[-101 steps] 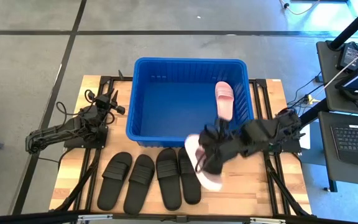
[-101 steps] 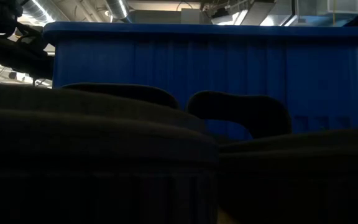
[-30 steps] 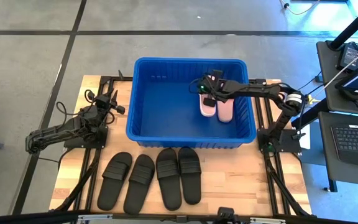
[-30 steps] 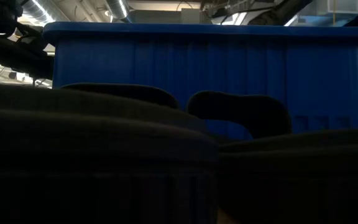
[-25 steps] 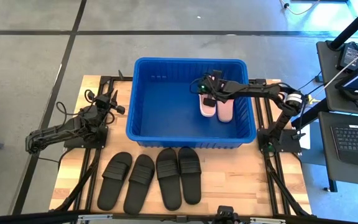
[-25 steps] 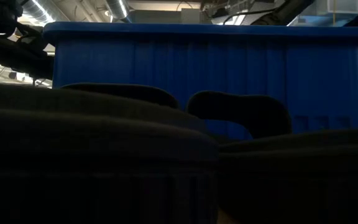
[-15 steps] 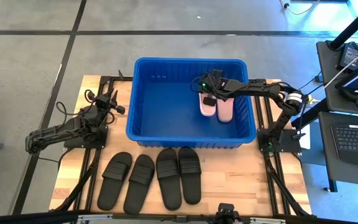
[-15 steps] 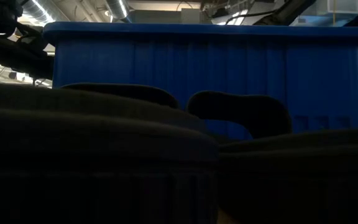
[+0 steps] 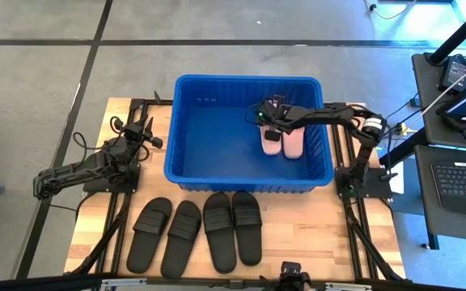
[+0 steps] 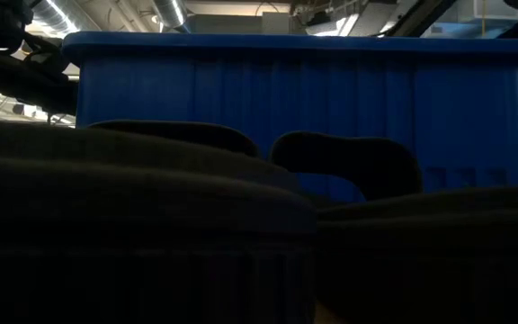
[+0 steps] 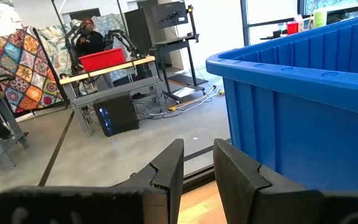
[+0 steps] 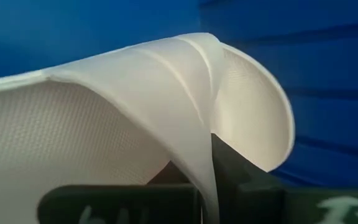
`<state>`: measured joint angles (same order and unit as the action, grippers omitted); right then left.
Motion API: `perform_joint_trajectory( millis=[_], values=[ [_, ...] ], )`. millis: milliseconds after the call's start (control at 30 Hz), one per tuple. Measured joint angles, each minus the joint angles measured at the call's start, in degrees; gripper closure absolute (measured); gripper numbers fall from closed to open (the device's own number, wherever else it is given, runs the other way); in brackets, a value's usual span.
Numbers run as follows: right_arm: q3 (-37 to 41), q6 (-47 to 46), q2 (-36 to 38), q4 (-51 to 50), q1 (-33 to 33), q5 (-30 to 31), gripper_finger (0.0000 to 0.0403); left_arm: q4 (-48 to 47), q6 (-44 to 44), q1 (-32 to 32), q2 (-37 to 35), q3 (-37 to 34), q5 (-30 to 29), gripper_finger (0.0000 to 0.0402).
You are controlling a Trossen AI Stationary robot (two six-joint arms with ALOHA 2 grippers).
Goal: Pick and place slides into bin
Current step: Put the pink slipper into the blue bin
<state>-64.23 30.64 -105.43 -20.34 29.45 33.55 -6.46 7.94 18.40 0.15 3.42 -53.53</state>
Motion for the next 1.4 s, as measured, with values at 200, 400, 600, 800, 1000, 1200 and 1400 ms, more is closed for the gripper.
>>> perform_joint_trajectory(
  millis=[200,400,600,800,1000,1200,1400],
  values=[
    [-0.02,-0.05,-1.35,-0.15,0.00,0.28,0.0391,0.00,0.00,0.01,0.00,0.00,0.01,0.0319],
    [-0.09,-0.07,-1.39,-0.75,0.03,-2.00,0.0391,0.00,0.02,-0.01,0.00,0.00,0.00,0.0319],
    [-0.11,0.06,-1.44,-2.48,0.13,-5.02,0.0391,0.00,0.02,0.00,-0.01,0.00,0.00,0.0319],
    [-0.09,1.06,-1.50,-3.50,0.26,-8.27,0.0391,0.00,0.02,-0.01,0.01,0.00,0.01,0.0319],
    [-0.09,1.02,-1.50,-3.81,0.69,-7.57,0.0390,0.00,0.00,0.01,0.00,0.00,0.01,0.0319],
    [-0.09,1.00,-1.50,-3.94,0.72,-7.78,0.0370,0.00,-1.39,0.01,0.00,0.00,0.01,0.0319],
    [-0.07,0.95,-1.50,-4.12,0.72,-9.59,0.0315,0.00,-1.46,-0.01,0.01,0.00,0.01,0.0319]
  ],
)
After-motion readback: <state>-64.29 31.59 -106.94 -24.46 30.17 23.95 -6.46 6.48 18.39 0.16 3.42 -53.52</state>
